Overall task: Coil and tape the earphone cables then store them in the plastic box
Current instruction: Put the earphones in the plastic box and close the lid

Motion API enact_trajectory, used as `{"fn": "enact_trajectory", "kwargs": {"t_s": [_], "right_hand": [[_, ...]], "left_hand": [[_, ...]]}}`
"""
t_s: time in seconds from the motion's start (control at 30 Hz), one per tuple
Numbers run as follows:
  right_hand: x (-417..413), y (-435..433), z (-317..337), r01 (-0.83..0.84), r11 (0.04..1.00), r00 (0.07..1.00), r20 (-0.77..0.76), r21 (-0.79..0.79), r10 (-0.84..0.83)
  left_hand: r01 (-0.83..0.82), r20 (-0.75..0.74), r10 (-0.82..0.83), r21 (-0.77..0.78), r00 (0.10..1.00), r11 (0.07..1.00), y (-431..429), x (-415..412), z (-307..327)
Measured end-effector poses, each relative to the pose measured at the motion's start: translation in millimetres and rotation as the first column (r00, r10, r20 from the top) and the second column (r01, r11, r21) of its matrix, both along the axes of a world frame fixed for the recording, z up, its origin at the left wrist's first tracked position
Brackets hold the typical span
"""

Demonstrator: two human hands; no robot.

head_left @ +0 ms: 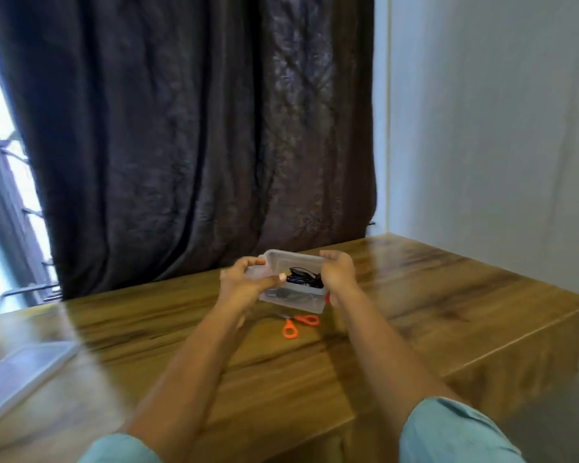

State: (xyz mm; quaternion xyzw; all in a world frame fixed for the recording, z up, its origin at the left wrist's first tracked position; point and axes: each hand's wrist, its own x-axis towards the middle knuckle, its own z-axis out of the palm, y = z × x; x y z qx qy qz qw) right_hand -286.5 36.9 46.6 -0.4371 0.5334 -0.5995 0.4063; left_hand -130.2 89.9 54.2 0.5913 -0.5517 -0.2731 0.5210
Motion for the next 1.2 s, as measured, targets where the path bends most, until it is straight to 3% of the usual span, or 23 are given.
{"fn": "enact_trajectory", "kwargs": {"t_s": [0.13,0.3,0.4,0.57,0.83,1.0,1.07,1.13,1.2], "right_hand": [[70.5,18.1,-14.6,-0.183,0.983,0.983,-0.012,0.011,0.183],[143.5,27.7,-30.6,-0.330,0.944,0.934,-0.143,0.015,0.328],[166.2,28.2,-39.0,-0.379,0.923,0.900,-0.205,0.071,0.385],[180.8,20.3,-43.2,-0.414,0.905,0.879,-0.217,0.098,0.426],[188.9,-5.7,-51.9,-0.397,0.910,0.917,0.014,0.118,0.398],[193.1,-16.3,-58.5,-0.449,0.892,0.870,0.252,0.049,0.424],[191.8,-17.9,-59.2,-0.458,0.889,0.848,0.303,0.007,0.434],[191.1,-21.1,-61.6,-0.440,0.898,0.837,0.353,-0.017,0.418],[191.0,-25.3,-64.1,-0.417,0.909,0.834,0.389,-0.020,0.392]], "left_hand": [[-0.201,0.117,0.198,0.018,0.973,0.979,31.5,63.5,-14.1],[-0.341,0.262,0.287,0.189,0.921,0.921,56.2,120.1,-32.3],[-0.353,0.269,0.286,0.246,0.919,0.902,61.6,143.7,-42.7],[-0.355,0.215,0.314,0.190,0.925,0.915,59.6,159.0,-53.9],[-0.429,0.353,0.378,0.078,0.856,0.900,44.9,171.7,-60.3],[-0.452,0.388,0.401,0.046,0.830,0.891,41.0,198.0,-55.1],[-0.541,0.453,0.501,-0.047,0.738,0.840,35.7,219.5,-48.9],[-0.653,0.632,0.564,-0.119,0.531,0.748,33.3,245.9,-41.3],[-0.722,0.786,0.450,-0.007,0.423,0.692,35.4,275.8,-41.4]]}}
